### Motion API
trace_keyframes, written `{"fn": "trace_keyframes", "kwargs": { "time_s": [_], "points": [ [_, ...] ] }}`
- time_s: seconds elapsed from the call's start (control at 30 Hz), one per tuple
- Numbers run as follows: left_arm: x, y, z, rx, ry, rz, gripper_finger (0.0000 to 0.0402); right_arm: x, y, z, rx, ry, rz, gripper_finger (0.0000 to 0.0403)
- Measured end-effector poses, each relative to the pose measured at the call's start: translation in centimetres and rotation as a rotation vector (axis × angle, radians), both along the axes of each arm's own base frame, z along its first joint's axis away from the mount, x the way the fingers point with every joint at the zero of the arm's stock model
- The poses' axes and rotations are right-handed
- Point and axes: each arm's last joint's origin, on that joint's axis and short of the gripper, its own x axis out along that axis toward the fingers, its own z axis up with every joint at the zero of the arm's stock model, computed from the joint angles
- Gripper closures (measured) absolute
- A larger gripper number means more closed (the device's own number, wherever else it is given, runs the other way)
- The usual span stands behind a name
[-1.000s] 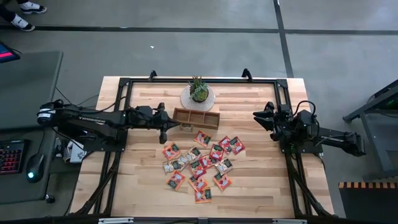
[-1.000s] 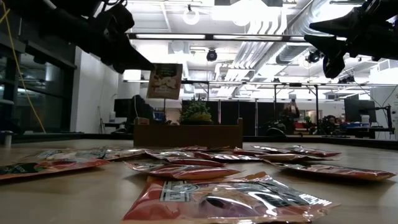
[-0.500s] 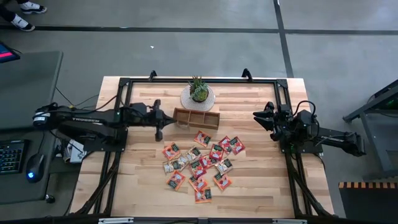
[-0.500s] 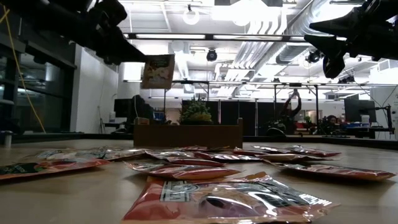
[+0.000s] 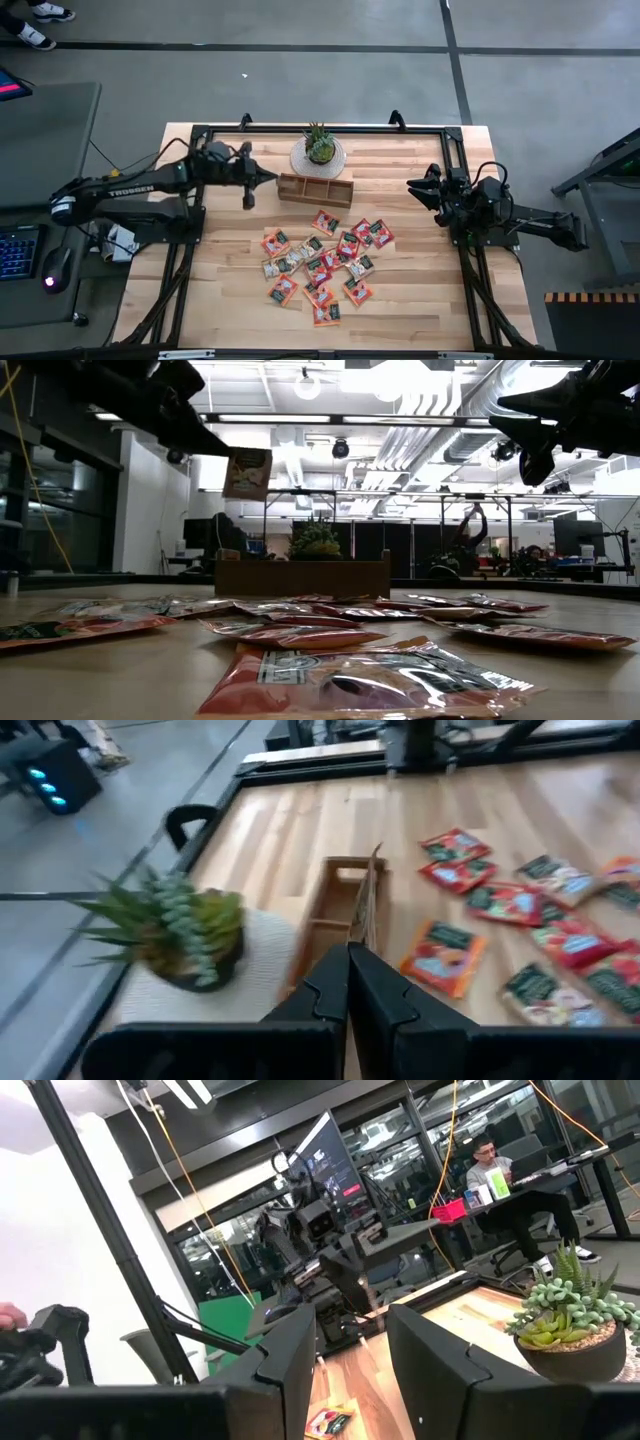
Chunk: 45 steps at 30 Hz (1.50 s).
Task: Pick & Place Tea
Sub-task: Put the brown tea bag into the left section of the wooden organizer
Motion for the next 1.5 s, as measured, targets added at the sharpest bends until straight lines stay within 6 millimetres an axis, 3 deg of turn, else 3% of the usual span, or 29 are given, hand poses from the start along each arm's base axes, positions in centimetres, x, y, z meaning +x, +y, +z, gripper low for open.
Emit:
{"fn": "trace_keyframes", "kwargs": {
  "time_s": [0.17, 0.67, 0.97, 1.27, 1.5],
  "points": [
    [-0.5, 1.5, 0.7, 0.036, -0.006, 0.031, 0.0401, 0.0, 0.0, 0.0, 0.000, 0.000, 0.000, 0.0279],
    [2.4, 5.0, -2.5, 0.002, 0.068, 0.038, 0.0401, 0.0, 0.0, 0.0, 0.000, 0.000, 0.000, 0.0279],
    [3.2, 5.5, -4.0, -0.050, 0.107, 0.058, 0.0401, 0.0, 0.0, 0.0, 0.000, 0.000, 0.000, 0.0279],
    [2.3, 5.1, -6.5, -0.113, 0.073, 0.119, 0.0401, 0.0, 0.0, 0.0, 0.000, 0.000, 0.000, 0.0279],
    [2.2, 5.0, -6.8, -0.102, 0.032, 0.101, 0.0401, 0.0, 0.0, 0.0, 0.000, 0.000, 0.000, 0.0279]
  ]
}}
